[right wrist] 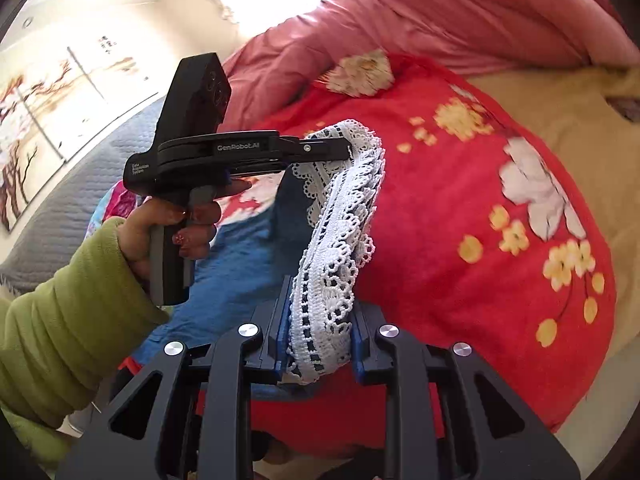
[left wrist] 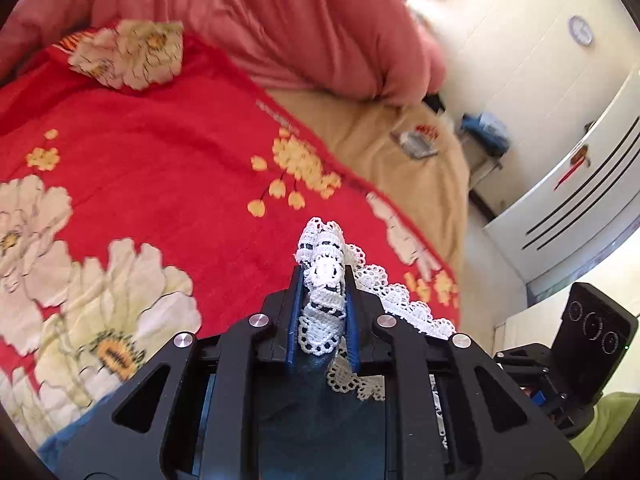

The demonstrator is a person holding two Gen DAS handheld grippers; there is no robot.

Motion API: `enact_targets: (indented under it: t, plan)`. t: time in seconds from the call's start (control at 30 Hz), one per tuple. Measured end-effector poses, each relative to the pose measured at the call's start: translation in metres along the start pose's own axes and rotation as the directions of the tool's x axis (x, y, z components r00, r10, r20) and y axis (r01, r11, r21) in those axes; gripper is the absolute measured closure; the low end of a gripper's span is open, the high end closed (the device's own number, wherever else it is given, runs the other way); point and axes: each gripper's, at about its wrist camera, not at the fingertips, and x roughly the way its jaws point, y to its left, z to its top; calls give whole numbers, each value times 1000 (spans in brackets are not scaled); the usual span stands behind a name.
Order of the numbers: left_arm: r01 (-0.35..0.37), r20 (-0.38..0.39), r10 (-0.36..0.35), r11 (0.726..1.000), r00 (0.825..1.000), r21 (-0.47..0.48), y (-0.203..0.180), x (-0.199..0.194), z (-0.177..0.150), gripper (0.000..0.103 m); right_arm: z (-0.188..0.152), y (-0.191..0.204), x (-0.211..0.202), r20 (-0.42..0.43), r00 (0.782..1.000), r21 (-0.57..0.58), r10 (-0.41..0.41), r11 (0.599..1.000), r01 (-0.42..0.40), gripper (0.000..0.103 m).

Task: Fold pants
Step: 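Close the left gripper on the lace hem while the right gripper grasps the lace, then lift the lace hem with both grippers and fold it over the denim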

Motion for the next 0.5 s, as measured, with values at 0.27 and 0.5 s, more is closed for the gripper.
enact_targets:
  t: [0.27,0.5]
  plan:
    - [4,105,1,999,994,-45,16,-69,-19,91,7,58,3,-2,999,-114,33,993,-33,81]
    - [-3,153,19,994,988,-109,45,-105,-49,91,5,108,32,-74,995,-203,60,976,-74,81]
